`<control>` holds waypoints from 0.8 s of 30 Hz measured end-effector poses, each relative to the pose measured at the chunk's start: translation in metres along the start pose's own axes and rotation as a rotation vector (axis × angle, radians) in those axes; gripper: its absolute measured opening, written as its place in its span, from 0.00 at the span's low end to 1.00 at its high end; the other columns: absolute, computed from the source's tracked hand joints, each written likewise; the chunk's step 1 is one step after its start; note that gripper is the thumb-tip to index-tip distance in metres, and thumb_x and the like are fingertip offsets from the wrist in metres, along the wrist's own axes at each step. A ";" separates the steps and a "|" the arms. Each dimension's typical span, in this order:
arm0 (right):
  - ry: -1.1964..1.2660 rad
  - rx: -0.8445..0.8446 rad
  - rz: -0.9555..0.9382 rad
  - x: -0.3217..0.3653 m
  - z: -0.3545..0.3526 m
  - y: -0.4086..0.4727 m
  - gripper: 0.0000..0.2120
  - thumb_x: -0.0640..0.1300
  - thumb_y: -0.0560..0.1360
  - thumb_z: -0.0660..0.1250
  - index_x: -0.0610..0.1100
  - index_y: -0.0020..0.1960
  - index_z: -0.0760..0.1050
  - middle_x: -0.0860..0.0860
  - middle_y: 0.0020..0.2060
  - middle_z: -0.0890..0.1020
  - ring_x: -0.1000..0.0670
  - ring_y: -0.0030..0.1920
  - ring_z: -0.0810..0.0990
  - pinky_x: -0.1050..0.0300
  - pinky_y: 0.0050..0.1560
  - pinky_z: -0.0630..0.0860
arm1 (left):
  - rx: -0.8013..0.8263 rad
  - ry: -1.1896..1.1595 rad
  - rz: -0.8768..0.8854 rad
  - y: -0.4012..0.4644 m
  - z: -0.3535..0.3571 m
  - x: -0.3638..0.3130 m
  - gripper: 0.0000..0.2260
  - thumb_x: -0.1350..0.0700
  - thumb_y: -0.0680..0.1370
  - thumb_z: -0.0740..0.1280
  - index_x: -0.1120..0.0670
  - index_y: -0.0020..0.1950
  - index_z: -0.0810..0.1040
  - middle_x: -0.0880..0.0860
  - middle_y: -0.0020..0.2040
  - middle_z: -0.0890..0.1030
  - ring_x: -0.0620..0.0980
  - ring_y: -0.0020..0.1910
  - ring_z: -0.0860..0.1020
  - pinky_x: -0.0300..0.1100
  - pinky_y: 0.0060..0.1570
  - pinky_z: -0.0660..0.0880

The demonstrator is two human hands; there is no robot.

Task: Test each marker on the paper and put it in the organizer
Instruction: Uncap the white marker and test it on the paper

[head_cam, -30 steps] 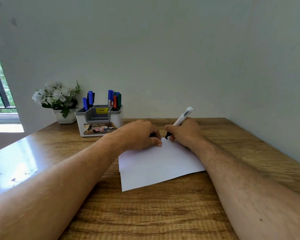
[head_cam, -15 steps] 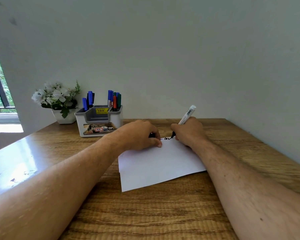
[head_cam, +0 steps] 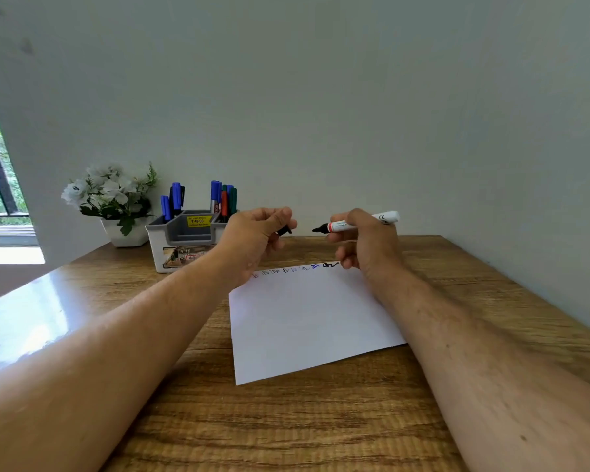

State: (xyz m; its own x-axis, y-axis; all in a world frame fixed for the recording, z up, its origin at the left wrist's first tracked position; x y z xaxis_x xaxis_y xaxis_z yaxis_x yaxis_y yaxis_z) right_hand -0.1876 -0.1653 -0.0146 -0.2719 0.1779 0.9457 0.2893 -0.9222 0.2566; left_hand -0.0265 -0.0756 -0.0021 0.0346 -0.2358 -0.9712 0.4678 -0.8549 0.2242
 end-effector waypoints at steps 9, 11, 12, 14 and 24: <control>0.202 0.160 0.056 0.003 0.004 -0.004 0.11 0.44 0.75 0.65 0.40 0.41 0.83 0.41 0.38 0.87 0.50 0.26 0.79 0.62 0.23 0.71 | -0.093 -0.326 -0.057 0.000 -0.002 -0.003 0.11 0.55 0.71 0.73 0.61 0.49 0.83 0.56 0.41 0.83 0.46 0.35 0.82 0.38 0.36 0.81; 0.196 0.174 0.046 0.002 0.006 -0.005 0.11 0.45 0.75 0.67 0.44 0.37 0.84 0.40 0.40 0.87 0.49 0.26 0.80 0.62 0.22 0.71 | -0.097 -0.350 -0.062 0.001 -0.004 -0.003 0.09 0.56 0.74 0.71 0.62 0.49 0.82 0.56 0.39 0.84 0.47 0.35 0.83 0.38 0.36 0.81; 0.192 0.180 0.043 0.002 0.006 -0.006 0.11 0.45 0.75 0.68 0.44 0.37 0.84 0.41 0.40 0.87 0.49 0.26 0.80 0.62 0.22 0.71 | -0.091 -0.354 -0.060 0.001 -0.003 -0.003 0.09 0.57 0.75 0.71 0.62 0.49 0.82 0.56 0.39 0.84 0.47 0.35 0.83 0.38 0.36 0.81; 0.182 0.192 0.040 0.003 0.008 -0.007 0.10 0.46 0.75 0.68 0.44 0.40 0.85 0.41 0.42 0.87 0.49 0.27 0.81 0.62 0.23 0.71 | -0.073 -0.351 -0.058 0.002 -0.002 -0.002 0.09 0.57 0.76 0.70 0.62 0.50 0.83 0.56 0.39 0.84 0.47 0.35 0.83 0.39 0.37 0.81; 0.142 0.181 0.031 0.004 0.007 -0.007 0.06 0.44 0.74 0.73 0.41 0.48 0.82 0.43 0.40 0.87 0.49 0.26 0.79 0.61 0.24 0.72 | -0.043 -0.302 -0.025 0.001 0.000 -0.002 0.09 0.60 0.76 0.70 0.62 0.54 0.82 0.58 0.45 0.85 0.49 0.41 0.83 0.39 0.38 0.81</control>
State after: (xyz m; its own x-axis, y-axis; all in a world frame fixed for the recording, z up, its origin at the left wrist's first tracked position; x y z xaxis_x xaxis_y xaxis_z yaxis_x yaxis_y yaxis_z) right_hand -0.1841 -0.1560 -0.0112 -0.3833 0.0883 0.9194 0.4561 -0.8475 0.2715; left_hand -0.0266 -0.0759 0.0000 -0.2386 -0.3474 -0.9069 0.5028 -0.8431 0.1908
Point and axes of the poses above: each hand's wrist, its own y-axis towards the middle knuckle, its own z-axis out of the palm, x = y × z, the point moved 1 cm from there along y, towards the middle knuckle
